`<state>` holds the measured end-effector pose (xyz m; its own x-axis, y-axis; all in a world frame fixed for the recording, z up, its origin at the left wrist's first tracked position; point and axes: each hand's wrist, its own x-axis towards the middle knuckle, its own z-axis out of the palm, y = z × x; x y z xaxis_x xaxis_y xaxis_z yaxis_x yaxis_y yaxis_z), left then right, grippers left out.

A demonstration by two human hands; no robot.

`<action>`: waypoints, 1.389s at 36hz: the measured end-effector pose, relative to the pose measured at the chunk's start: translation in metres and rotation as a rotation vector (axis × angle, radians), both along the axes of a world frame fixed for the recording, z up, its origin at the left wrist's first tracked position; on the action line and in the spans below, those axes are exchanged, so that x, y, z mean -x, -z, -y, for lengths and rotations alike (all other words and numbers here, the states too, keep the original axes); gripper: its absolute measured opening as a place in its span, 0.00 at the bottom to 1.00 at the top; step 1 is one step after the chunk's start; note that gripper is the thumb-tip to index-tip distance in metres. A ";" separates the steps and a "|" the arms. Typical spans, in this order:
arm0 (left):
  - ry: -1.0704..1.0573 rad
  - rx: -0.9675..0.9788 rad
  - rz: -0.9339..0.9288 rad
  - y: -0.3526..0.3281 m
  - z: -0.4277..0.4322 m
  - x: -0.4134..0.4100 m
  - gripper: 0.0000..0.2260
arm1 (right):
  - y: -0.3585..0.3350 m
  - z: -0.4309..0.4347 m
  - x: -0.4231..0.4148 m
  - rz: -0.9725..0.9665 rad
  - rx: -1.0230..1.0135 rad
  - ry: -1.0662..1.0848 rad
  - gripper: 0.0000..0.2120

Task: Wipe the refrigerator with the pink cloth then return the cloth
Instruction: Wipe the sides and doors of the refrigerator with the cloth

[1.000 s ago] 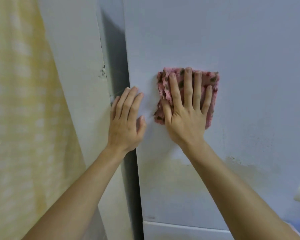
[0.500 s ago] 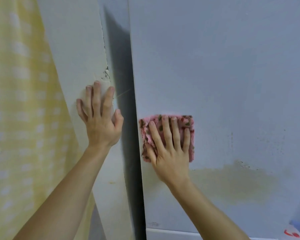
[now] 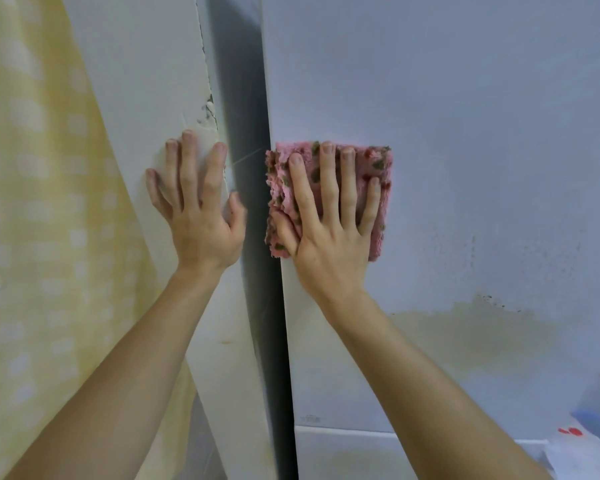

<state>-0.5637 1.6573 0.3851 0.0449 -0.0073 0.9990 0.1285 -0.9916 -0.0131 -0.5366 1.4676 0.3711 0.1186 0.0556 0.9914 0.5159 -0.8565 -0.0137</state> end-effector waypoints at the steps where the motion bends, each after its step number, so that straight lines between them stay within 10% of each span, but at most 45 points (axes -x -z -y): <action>1: 0.005 0.006 -0.002 0.001 0.001 0.000 0.26 | 0.008 0.000 0.001 -0.004 0.009 -0.011 0.28; 12: 0.062 0.066 -0.041 0.034 0.011 0.007 0.28 | 0.168 0.028 0.003 -0.206 0.241 -0.049 0.34; 26: 0.058 0.072 0.006 0.036 0.013 0.005 0.29 | 0.042 0.022 0.001 -0.131 0.064 -0.072 0.29; 40: 0.072 0.079 0.002 0.055 0.016 0.004 0.24 | 0.187 0.041 0.010 -0.248 0.271 -0.033 0.31; 50: 0.084 0.061 0.009 0.053 0.013 0.003 0.25 | 0.110 0.038 0.002 -0.240 0.089 -0.111 0.29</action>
<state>-0.5666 1.6441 0.3321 0.0378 0.0506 0.9980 0.0451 -0.9978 0.0488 -0.5391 1.4299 0.2612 0.3373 0.1668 0.9265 0.5981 -0.7980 -0.0741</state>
